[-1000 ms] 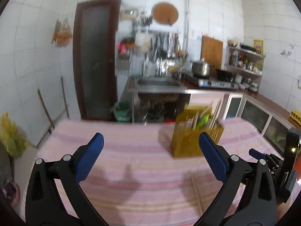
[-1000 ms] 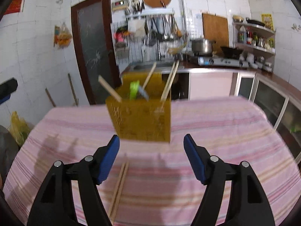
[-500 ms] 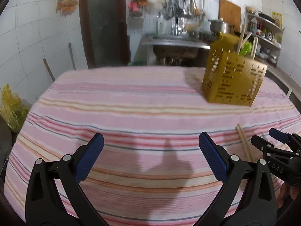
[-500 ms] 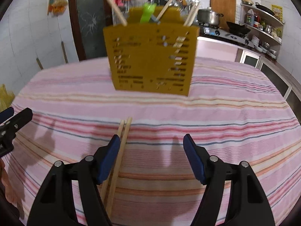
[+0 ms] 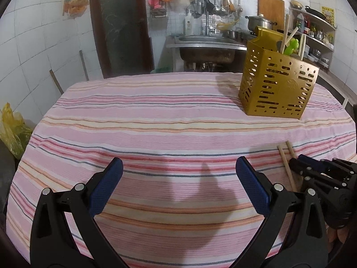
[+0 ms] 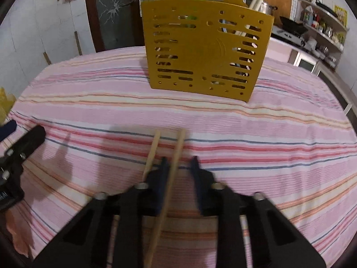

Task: Organize utensils
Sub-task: 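Move the right tool to the remaining chopsticks and close on one, then close the left tool on another chopstick while the right tool holds its chopstick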

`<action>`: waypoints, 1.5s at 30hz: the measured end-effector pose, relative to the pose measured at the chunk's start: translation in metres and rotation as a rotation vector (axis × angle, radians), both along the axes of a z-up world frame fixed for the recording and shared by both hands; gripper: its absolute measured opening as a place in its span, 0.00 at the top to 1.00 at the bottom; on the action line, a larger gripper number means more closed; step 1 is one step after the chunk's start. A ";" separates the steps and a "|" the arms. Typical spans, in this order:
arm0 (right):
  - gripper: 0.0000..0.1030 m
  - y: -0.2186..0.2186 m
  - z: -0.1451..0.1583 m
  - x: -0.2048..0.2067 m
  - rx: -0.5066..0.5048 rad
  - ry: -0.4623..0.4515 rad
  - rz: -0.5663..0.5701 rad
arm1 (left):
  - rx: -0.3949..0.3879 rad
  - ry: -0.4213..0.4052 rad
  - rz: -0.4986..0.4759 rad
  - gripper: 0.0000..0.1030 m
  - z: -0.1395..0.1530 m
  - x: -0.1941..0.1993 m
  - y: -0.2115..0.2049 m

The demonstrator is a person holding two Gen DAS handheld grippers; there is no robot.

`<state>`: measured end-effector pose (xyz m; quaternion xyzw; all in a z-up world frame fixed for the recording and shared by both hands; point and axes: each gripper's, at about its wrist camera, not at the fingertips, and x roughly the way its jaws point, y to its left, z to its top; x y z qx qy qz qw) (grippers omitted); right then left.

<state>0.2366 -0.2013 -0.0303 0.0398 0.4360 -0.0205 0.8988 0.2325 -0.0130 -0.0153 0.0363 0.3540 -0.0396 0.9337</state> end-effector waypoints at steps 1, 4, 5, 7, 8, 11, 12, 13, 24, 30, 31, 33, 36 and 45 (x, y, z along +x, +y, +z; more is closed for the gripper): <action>0.91 -0.004 0.001 -0.002 0.024 -0.001 0.000 | -0.002 0.003 -0.001 0.05 0.001 0.000 -0.003; 0.94 -0.019 0.004 -0.011 0.070 -0.001 -0.003 | -0.020 0.015 -0.007 0.05 0.003 -0.001 -0.011; 0.94 -0.024 0.006 -0.014 0.072 -0.004 -0.005 | -0.026 0.019 -0.013 0.05 0.004 -0.001 -0.015; 0.94 -0.040 0.008 -0.022 0.075 -0.009 -0.020 | -0.035 0.029 -0.031 0.05 0.004 -0.002 -0.028; 0.94 -0.047 0.009 -0.024 0.078 -0.011 -0.030 | -0.040 0.035 -0.040 0.05 0.004 -0.003 -0.035; 0.94 -0.075 0.011 -0.034 0.083 -0.013 -0.077 | -0.059 0.067 -0.068 0.05 0.001 -0.005 -0.054; 0.94 -0.082 0.010 -0.037 0.086 -0.011 -0.090 | -0.066 0.085 -0.081 0.05 -0.002 -0.005 -0.063; 0.94 -0.091 0.008 -0.039 0.097 -0.006 -0.103 | -0.068 0.098 -0.091 0.05 -0.005 -0.006 -0.071; 0.93 -0.109 0.002 -0.029 0.100 0.010 -0.110 | -0.040 0.228 -0.142 0.42 -0.033 0.009 -0.123; 0.93 -0.112 0.000 -0.020 0.107 0.045 -0.113 | -0.032 0.244 -0.141 0.66 -0.035 0.021 -0.130; 0.93 -0.113 0.000 -0.018 0.116 0.051 -0.117 | -0.034 0.250 -0.141 0.69 -0.034 0.023 -0.130; 0.93 -0.114 0.000 -0.016 0.119 0.056 -0.118 | -0.033 0.258 -0.146 0.77 -0.035 0.025 -0.133; 0.94 -0.113 0.001 -0.017 0.127 0.047 -0.126 | -0.030 0.256 -0.162 0.93 -0.034 0.024 -0.135; 0.94 -0.110 0.021 -0.044 0.178 -0.066 -0.130 | -0.093 0.183 -0.145 0.94 -0.015 0.009 -0.112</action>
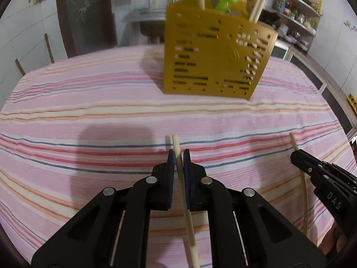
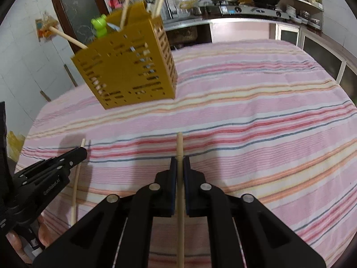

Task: Organize utensils
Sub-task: 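Close the left tool on another chopstick while the right tool holds its chopstick, then lift the chopsticks off the cloth with both tools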

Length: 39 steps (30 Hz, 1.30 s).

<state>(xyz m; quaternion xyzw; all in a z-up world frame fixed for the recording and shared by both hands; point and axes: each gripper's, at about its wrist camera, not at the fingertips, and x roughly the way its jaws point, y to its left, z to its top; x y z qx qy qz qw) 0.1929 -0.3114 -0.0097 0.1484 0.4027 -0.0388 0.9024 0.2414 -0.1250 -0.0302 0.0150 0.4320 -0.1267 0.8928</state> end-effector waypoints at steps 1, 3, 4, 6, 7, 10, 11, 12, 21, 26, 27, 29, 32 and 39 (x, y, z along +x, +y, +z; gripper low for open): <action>0.94 0.000 0.003 -0.003 0.010 -0.017 0.003 | -0.005 -0.013 0.004 0.93 0.004 -0.002 0.004; 0.94 -0.001 0.012 -0.011 0.020 -0.059 0.002 | -0.010 -0.046 0.014 0.94 0.014 -0.009 0.011; 0.94 -0.002 0.018 -0.016 0.017 -0.089 -0.002 | -0.013 -0.062 0.015 0.93 0.019 -0.012 0.015; 0.94 -0.002 0.030 -0.025 0.015 -0.147 -0.007 | -0.015 -0.106 0.022 0.93 0.031 -0.019 0.022; 0.94 -0.001 0.035 -0.027 0.009 -0.167 -0.011 | -0.014 -0.131 0.026 0.94 0.037 -0.022 0.025; 0.94 0.001 0.051 -0.035 -0.008 -0.234 -0.016 | -0.012 -0.209 0.029 0.94 0.057 -0.036 0.031; 0.94 0.003 0.055 -0.037 -0.016 -0.255 -0.014 | -0.012 -0.232 0.032 0.94 0.063 -0.041 0.033; 0.94 0.004 0.060 -0.040 -0.028 -0.277 -0.010 | -0.015 -0.263 0.033 0.93 0.069 -0.046 0.036; 0.94 0.018 0.090 -0.058 -0.116 -0.422 -0.017 | -0.032 -0.418 0.059 0.94 0.099 -0.081 0.050; 0.94 0.027 0.093 -0.060 -0.147 -0.430 -0.006 | -0.025 -0.421 0.060 0.96 0.096 -0.086 0.053; 0.94 0.028 0.092 -0.058 -0.151 -0.427 -0.005 | -0.035 -0.391 0.061 0.96 0.093 -0.081 0.055; 0.94 0.028 0.090 -0.056 -0.158 -0.413 -0.003 | -0.052 -0.318 0.073 0.96 0.086 -0.066 0.058; 0.94 0.029 0.085 -0.043 -0.178 -0.365 0.016 | -0.057 -0.228 0.088 0.74 0.069 -0.043 0.057; 0.94 0.022 0.072 -0.019 -0.173 -0.302 0.002 | 0.011 -0.068 0.124 0.55 0.020 0.003 0.051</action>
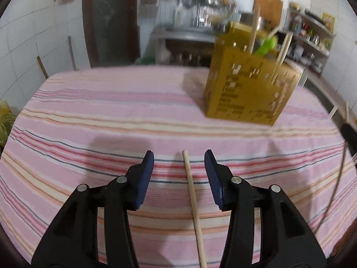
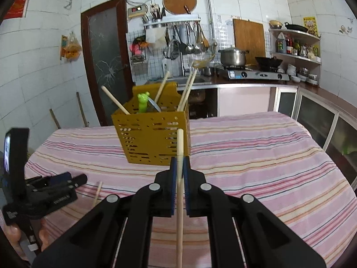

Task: Organize utensils
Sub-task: 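Lift the chopsticks off the cloth with both tools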

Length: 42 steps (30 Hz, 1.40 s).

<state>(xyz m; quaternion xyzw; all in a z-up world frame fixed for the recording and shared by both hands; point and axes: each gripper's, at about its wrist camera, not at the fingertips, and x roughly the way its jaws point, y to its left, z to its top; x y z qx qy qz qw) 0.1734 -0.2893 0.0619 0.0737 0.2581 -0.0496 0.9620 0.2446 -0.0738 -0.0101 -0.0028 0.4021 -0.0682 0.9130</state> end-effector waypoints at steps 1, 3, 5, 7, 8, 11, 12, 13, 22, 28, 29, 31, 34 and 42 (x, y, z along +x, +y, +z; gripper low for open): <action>0.94 -0.001 -0.004 0.004 0.006 0.013 -0.001 | 0.013 0.017 -0.002 0.55 -0.006 0.004 -0.003; 0.94 -0.003 -0.011 0.010 0.012 0.027 -0.003 | 0.033 0.042 -0.005 0.55 -0.017 0.012 -0.010; 0.94 -0.004 -0.017 0.015 0.018 0.042 -0.002 | 0.051 0.075 -0.004 0.55 -0.027 0.020 -0.014; 0.94 -0.005 -0.021 0.017 0.018 0.051 -0.001 | 0.053 0.107 -0.007 0.57 -0.034 0.026 -0.016; 0.94 -0.004 -0.022 0.017 0.018 0.052 -0.001 | 0.054 0.122 -0.010 0.63 -0.038 0.029 -0.017; 0.94 -0.005 -0.024 0.017 0.025 0.052 0.001 | 0.064 0.106 -0.011 0.81 -0.041 0.031 -0.018; 0.94 -0.005 -0.025 0.018 0.026 0.052 0.000 | 0.060 0.107 -0.014 0.90 -0.042 0.032 -0.018; 0.94 -0.005 -0.025 0.018 0.029 0.053 0.000 | 0.053 0.110 -0.016 0.93 -0.041 0.033 -0.017; 0.94 -0.007 -0.012 0.005 0.055 -0.002 -0.018 | -0.019 0.002 -0.011 0.95 -0.009 0.019 -0.005; 0.94 -0.006 0.009 -0.013 0.061 -0.075 -0.016 | -0.036 -0.179 -0.015 0.95 0.039 -0.017 0.000; 0.94 -0.005 0.013 -0.016 0.058 -0.088 -0.014 | -0.042 -0.205 -0.017 0.95 0.046 -0.023 0.001; 0.94 -0.002 0.021 -0.022 0.046 -0.113 -0.012 | -0.055 -0.259 -0.023 0.95 0.061 -0.038 0.004; 0.94 0.002 0.028 -0.028 0.040 -0.136 -0.006 | -0.064 -0.317 -0.029 0.95 0.077 -0.057 0.009; 0.94 0.007 0.026 -0.028 0.023 -0.114 0.009 | -0.059 -0.244 -0.040 0.92 0.069 -0.050 0.017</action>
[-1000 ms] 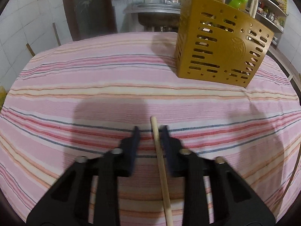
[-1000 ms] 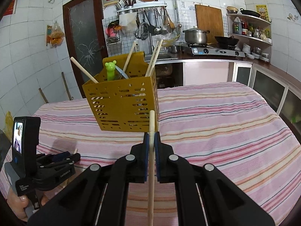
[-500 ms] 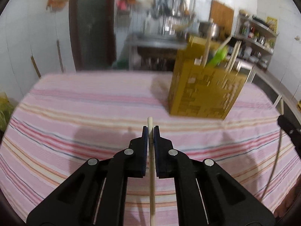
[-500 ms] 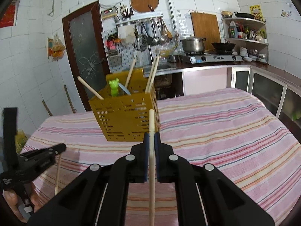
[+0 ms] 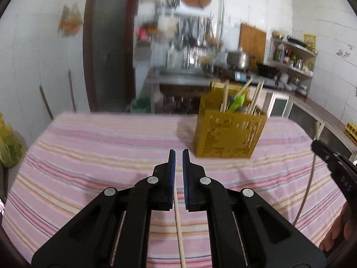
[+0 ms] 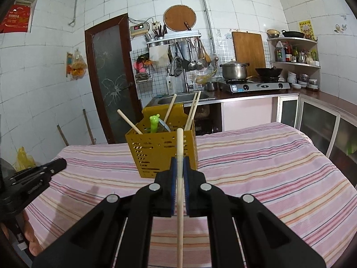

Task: Organize utensils
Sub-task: 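Lift the chopsticks off the cloth with both tools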

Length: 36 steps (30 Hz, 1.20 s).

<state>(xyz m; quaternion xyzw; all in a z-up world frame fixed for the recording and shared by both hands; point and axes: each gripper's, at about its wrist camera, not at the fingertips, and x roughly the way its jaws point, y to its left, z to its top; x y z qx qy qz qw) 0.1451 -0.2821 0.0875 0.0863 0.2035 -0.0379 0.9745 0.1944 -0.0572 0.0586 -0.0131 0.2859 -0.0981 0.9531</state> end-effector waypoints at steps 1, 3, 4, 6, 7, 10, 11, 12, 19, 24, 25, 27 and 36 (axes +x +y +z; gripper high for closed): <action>0.94 -0.001 -0.002 0.003 -0.001 0.015 0.001 | 0.000 0.037 0.003 0.89 -0.006 0.009 0.001; 0.94 -0.005 -0.008 0.013 0.006 0.058 0.003 | -0.005 0.099 0.014 0.65 -0.018 0.026 0.002; 0.94 -0.006 -0.010 0.017 0.010 0.068 -0.003 | -0.007 0.127 0.023 0.60 -0.026 0.035 0.002; 0.94 -0.011 -0.015 0.027 0.024 0.096 -0.013 | 0.002 0.187 0.029 0.57 -0.045 0.050 0.001; 0.94 -0.012 -0.018 0.032 0.028 0.107 -0.014 | 0.010 0.212 0.029 0.57 -0.054 0.056 -0.001; 0.94 -0.014 -0.030 0.047 0.037 0.143 -0.016 | 0.026 0.286 0.029 0.57 -0.080 0.071 -0.003; 0.94 -0.014 -0.035 0.050 0.036 0.157 -0.016 | 0.028 0.318 0.023 0.57 -0.088 0.077 -0.005; 0.94 -0.013 -0.040 0.054 0.035 0.167 -0.015 | 0.033 0.335 0.020 0.57 -0.095 0.081 -0.007; 0.94 -0.013 -0.064 0.069 0.036 0.214 -0.012 | 0.088 0.375 0.001 0.62 -0.115 0.098 -0.018; 0.94 -0.012 -0.062 0.066 0.040 0.206 -0.014 | 0.054 0.391 -0.011 0.96 -0.114 0.109 -0.015; 0.94 -0.012 -0.061 0.066 0.040 0.202 -0.016 | 0.049 0.390 -0.011 0.96 -0.114 0.110 -0.014; 0.94 -0.012 -0.057 0.063 0.043 0.192 -0.018 | 0.042 0.379 -0.009 0.96 -0.112 0.109 -0.015; 0.94 -0.012 -0.031 0.042 0.048 0.106 -0.025 | -0.008 0.185 0.001 0.96 -0.053 0.071 -0.003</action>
